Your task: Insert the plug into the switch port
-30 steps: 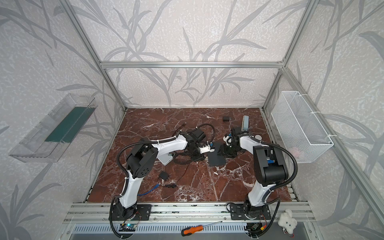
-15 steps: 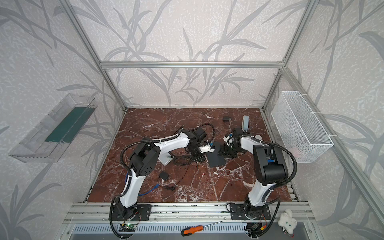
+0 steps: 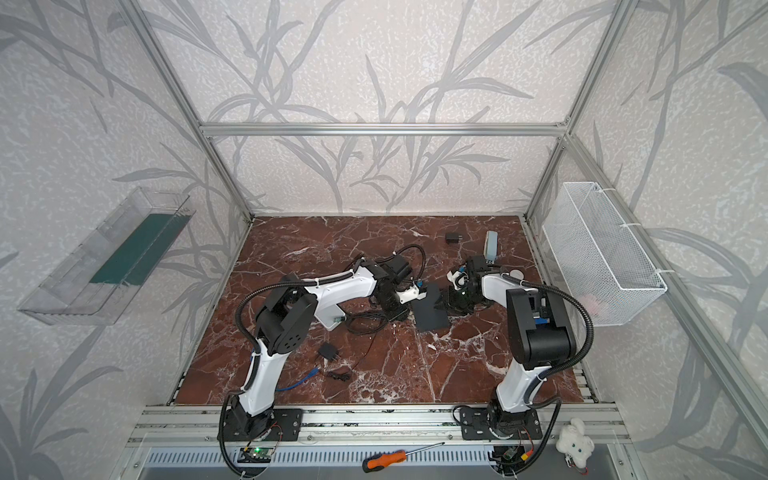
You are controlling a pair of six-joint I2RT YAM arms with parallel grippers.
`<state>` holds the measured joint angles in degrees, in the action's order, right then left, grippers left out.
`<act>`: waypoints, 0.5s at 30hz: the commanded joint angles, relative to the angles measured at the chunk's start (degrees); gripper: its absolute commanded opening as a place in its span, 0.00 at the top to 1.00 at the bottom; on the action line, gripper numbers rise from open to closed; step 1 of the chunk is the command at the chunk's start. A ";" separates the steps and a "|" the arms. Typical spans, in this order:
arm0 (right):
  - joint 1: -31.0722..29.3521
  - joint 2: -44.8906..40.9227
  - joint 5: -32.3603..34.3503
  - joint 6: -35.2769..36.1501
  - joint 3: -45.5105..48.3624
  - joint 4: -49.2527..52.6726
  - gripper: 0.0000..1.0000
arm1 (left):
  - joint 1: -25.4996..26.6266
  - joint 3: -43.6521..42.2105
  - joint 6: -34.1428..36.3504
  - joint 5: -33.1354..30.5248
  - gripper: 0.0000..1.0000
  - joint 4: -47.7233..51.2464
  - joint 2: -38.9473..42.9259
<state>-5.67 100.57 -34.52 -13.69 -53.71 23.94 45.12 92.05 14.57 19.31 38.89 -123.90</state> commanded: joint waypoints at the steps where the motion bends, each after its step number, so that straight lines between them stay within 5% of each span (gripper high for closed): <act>1: -1.54 1.77 -4.12 -0.46 1.25 2.50 0.56 | 0.32 -1.62 -2.25 -1.25 1.00 -11.19 3.06; 15: -1.54 2.67 -6.73 -3.56 0.35 0.35 0.57 | 1.37 -0.51 7.88 8.88 1.00 -2.43 1.46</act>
<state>-5.67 101.23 -35.97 -15.68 -53.82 23.27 45.01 89.10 19.55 22.06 38.11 -122.26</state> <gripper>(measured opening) 0.428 0.114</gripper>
